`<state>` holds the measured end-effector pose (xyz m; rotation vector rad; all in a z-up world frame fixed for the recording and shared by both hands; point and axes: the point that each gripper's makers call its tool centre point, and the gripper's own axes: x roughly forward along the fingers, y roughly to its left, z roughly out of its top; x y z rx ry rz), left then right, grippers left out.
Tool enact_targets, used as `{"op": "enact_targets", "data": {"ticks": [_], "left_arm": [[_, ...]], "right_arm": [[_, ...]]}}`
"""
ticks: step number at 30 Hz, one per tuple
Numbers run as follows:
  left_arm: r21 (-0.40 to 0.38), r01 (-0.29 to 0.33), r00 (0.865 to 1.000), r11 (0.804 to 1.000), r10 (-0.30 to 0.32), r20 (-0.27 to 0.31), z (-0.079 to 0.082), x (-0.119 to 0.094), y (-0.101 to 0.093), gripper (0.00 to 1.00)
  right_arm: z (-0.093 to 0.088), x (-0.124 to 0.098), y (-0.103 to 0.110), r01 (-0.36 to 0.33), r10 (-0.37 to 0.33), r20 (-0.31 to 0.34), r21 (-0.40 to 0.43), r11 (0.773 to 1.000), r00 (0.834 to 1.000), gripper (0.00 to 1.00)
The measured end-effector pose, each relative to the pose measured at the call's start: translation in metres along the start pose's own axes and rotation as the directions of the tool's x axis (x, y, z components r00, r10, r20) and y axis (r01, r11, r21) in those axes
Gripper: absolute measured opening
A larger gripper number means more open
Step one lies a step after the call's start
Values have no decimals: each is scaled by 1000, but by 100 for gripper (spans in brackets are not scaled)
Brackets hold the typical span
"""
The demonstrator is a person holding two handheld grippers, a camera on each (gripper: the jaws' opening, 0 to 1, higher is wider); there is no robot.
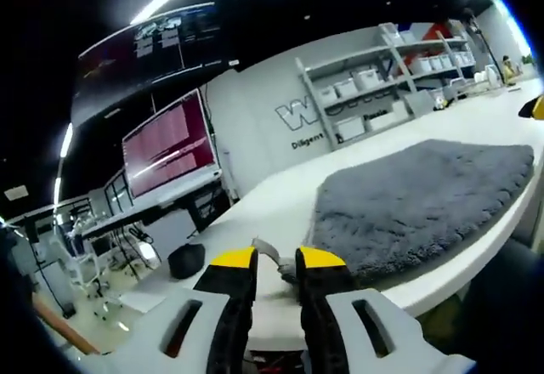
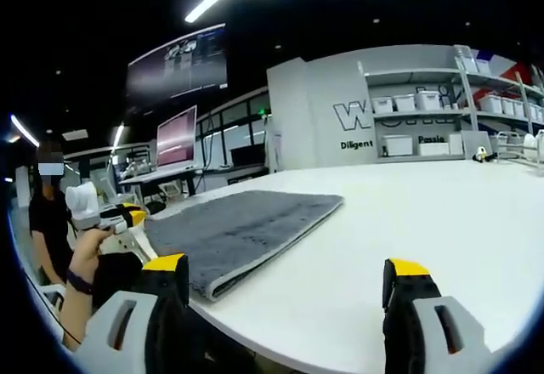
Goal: Open the folded towel by lifting each exposed corner and separating the folded layers until the towel lies flat within the target outline without major curled edges
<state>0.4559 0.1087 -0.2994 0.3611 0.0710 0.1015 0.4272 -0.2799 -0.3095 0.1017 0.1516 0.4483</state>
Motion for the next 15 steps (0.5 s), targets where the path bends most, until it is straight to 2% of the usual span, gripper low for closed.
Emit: {"op": "enact_targets", "data": {"ticks": [4,7,11,14,15], "left_arm": [[-53,66,998,996,-65,25,9,-3,-11,26],[-115,145,989,983,-141,42,17,-6,-23,33],[-169,248,969,954,-240,65,26,-11,-38,43],[-194,310,951,931,-307,46,27,-14,-50,56],[-216,335,942,917,-334,40,26,-15,-55,63]], "right_arm": [[0,0,1,-2,2,1,-3,1000,1000,96],[1,0,1,-2,2,2,-2,1000,1000,96],[1,1,1,-4,4,1,-4,1000,1000,96],[1,2,3,-11,11,0,-8,1000,1000,96],[2,2,4,-12,12,0,-9,1000,1000,96]]}}
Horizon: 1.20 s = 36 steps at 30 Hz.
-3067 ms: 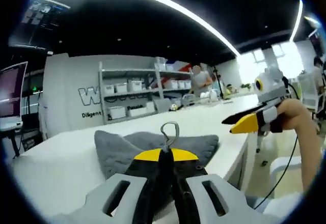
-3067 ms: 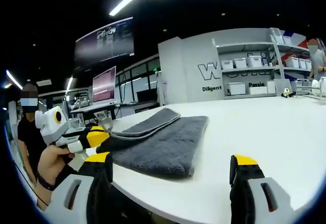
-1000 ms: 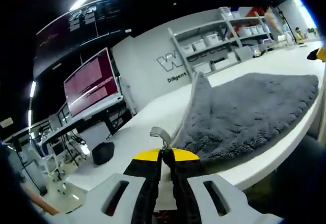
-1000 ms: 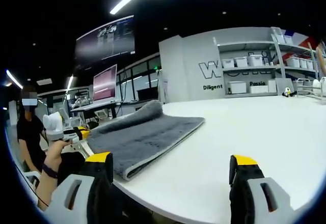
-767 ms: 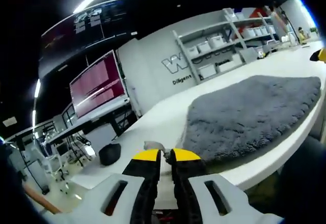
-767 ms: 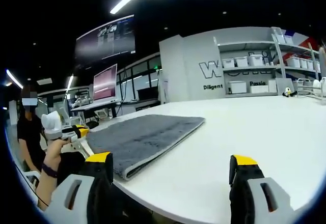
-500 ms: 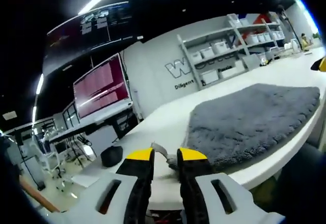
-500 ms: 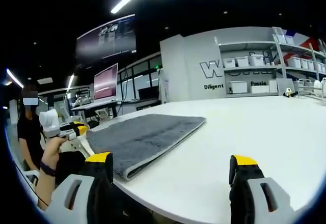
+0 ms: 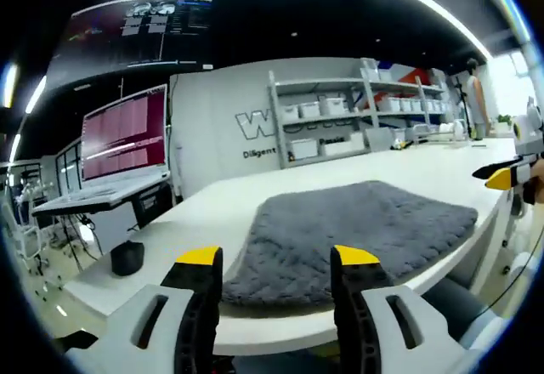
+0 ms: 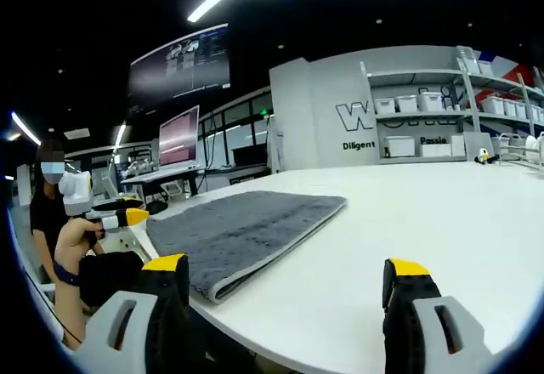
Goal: Open the folded towel by lifting each exposed corner and separating the folded layers until the towel lies flat within the target outline without major curled edges
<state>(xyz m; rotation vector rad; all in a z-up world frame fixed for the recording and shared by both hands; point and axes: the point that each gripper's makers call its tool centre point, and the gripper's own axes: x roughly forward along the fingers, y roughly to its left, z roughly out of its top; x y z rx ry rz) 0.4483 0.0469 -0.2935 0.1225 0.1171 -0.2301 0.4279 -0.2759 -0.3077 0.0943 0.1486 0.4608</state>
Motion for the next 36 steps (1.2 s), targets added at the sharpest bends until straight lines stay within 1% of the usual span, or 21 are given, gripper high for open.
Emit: {"op": "enact_targets", "data": {"ticks": [3,5,6,11,16,21,25,29,31,36], "left_arm": [[-29,43,999,999,-43,-7,-1,1,-9,73],[-38,56,998,998,-56,-11,-1,2,-12,78],[-51,63,998,997,-65,-26,-3,3,-14,83],[-40,71,996,997,-73,-49,-6,3,-19,90],[-38,94,994,995,-96,-54,-6,1,-25,92],[-38,108,992,993,-110,-62,-6,-1,-29,99],[-50,118,991,992,-120,-55,-4,-2,-31,99],[-31,127,990,991,-128,-66,-4,-3,-35,99],[-35,134,989,990,-136,-64,-4,-3,-36,99],[-43,132,989,990,-134,-63,-4,-2,-36,99]], "right_arm": [[0,1,1,-4,4,0,-2,1000,1000,96],[0,1,2,-5,5,-1,-4,1000,1000,96],[0,1,2,-6,6,-1,-4,1000,1000,96],[1,0,1,-2,2,2,0,1000,1000,97],[1,-1,0,2,-2,3,0,1000,1000,97],[2,-2,1,2,-2,5,2,1000,1000,98],[2,-3,-1,7,-7,6,4,1000,1000,99],[3,-4,-1,9,-9,7,2,1000,1000,99],[3,-4,-1,8,-8,6,1,1000,1000,99],[2,-4,-1,6,-6,3,1,1000,1000,99]]}}
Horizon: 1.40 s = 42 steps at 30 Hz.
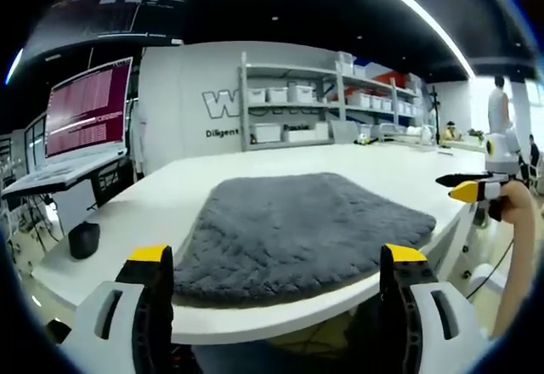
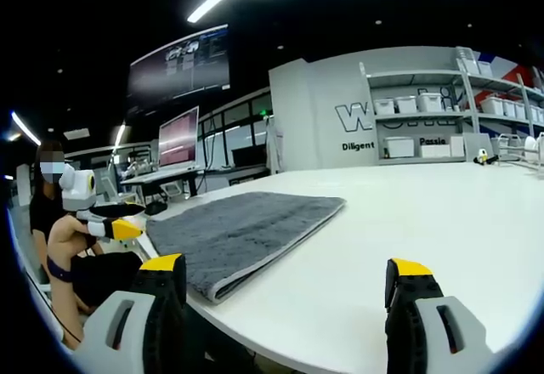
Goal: Open the folded towel by lifting each exposed corner and separating the folded layers until the towel lies flat within the target outline without major curled edges
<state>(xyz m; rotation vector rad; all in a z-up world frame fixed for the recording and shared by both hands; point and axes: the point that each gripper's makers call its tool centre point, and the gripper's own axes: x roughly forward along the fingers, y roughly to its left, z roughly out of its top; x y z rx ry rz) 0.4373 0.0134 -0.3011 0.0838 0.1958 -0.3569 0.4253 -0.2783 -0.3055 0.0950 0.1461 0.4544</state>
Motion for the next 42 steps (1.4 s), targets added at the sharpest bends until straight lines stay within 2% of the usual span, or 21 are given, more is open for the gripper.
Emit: {"op": "enact_targets", "data": {"ticks": [19,36,42], "left_arm": [[-2,8,1000,1000,-8,-1,1,1,-2,99],[0,13,1000,1000,-13,-10,-2,2,-5,99],[1,17,1000,1000,-17,-10,-3,2,-7,99]], "right_arm": [[-4,3,5,-23,23,-24,-9,1000,999,99],[-14,7,27,-129,125,-80,-44,991,989,89],[-21,9,37,-174,166,-113,-65,983,980,85]]}}
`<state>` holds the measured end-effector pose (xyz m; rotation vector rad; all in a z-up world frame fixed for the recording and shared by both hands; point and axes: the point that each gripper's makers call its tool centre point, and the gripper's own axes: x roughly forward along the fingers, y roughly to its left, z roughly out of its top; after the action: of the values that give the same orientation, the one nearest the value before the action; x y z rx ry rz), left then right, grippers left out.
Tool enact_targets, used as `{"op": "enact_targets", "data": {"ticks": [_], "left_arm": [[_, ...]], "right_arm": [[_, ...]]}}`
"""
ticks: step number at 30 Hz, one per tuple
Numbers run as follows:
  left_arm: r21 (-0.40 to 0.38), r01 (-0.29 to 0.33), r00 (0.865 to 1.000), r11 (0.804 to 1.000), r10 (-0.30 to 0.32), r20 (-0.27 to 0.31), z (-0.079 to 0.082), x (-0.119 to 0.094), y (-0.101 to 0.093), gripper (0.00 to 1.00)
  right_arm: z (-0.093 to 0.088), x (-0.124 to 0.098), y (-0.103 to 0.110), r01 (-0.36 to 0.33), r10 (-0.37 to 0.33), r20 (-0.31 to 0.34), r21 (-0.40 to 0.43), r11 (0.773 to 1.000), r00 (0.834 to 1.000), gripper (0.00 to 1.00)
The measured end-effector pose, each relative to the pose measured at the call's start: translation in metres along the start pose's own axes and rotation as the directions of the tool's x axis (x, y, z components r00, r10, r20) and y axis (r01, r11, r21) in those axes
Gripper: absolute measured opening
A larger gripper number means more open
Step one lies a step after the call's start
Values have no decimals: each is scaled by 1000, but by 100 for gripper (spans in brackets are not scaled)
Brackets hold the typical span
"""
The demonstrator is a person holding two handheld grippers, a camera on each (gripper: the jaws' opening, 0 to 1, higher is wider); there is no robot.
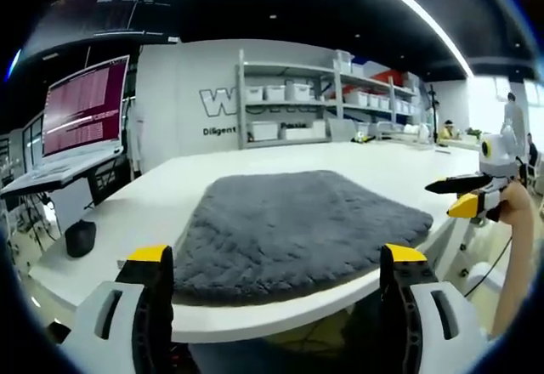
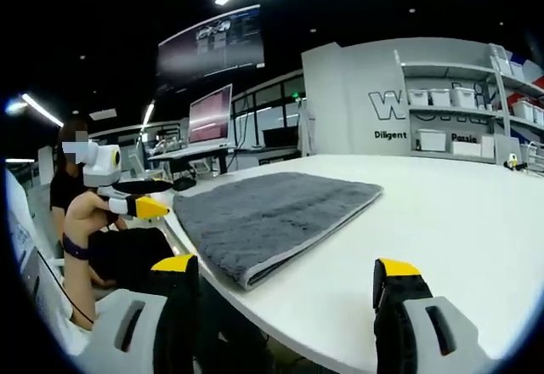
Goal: Open the folded towel by lifting each exposed corner and separating the folded layers until the towel lies flat within the target outline without major curled edges
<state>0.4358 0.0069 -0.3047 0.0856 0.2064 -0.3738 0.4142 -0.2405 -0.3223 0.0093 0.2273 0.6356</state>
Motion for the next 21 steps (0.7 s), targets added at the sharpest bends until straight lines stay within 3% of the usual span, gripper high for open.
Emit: {"op": "enact_targets", "data": {"ticks": [13,21], "left_arm": [[2,8,1000,1000,-8,-2,0,1,-2,99],[3,14,1000,1000,-14,-1,0,2,-4,99]], "right_arm": [[-10,11,21,-92,88,-66,-65,994,994,75],[-10,12,26,-121,116,-69,-70,990,991,63]]}}
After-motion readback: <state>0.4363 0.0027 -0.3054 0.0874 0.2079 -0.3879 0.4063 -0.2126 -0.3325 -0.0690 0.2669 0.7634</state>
